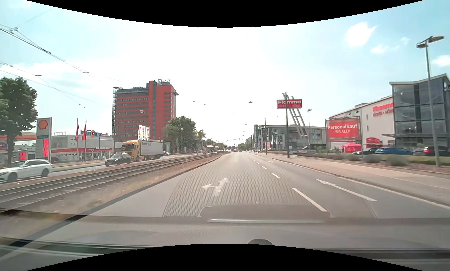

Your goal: Follow the waypoints while adhering to traffic rules and regulations

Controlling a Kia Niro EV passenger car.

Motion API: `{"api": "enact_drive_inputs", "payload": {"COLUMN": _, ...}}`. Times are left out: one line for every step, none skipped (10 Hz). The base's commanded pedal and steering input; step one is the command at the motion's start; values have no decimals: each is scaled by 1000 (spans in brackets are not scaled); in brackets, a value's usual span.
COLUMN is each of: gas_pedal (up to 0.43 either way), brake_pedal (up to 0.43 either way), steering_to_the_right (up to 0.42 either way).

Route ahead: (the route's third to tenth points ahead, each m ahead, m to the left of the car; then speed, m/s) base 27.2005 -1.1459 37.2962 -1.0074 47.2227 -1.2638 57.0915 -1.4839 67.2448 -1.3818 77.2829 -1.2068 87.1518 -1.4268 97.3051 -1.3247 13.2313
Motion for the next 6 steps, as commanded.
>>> {"api": "enact_drive_inputs", "payload": {"gas_pedal": 0, "brake_pedal": 0, "steering_to_the_right": -6}}
{"api": "enact_drive_inputs", "payload": {"gas_pedal": 0, "brake_pedal": 0, "steering_to_the_right": -6}}
{"api": "enact_drive_inputs", "payload": {"gas_pedal": 0, "brake_pedal": 0, "steering_to_the_right": -6}}
{"api": "enact_drive_inputs", "payload": {"gas_pedal": 0, "brake_pedal": 0, "steering_to_the_right": -6}}
{"api": "enact_drive_inputs", "payload": {"gas_pedal": 0, "brake_pedal": 0, "steering_to_the_right": -6}}
{"api": "enact_drive_inputs", "payload": {"gas_pedal": 0, "brake_pedal": 0, "steering_to_the_right": -5}}
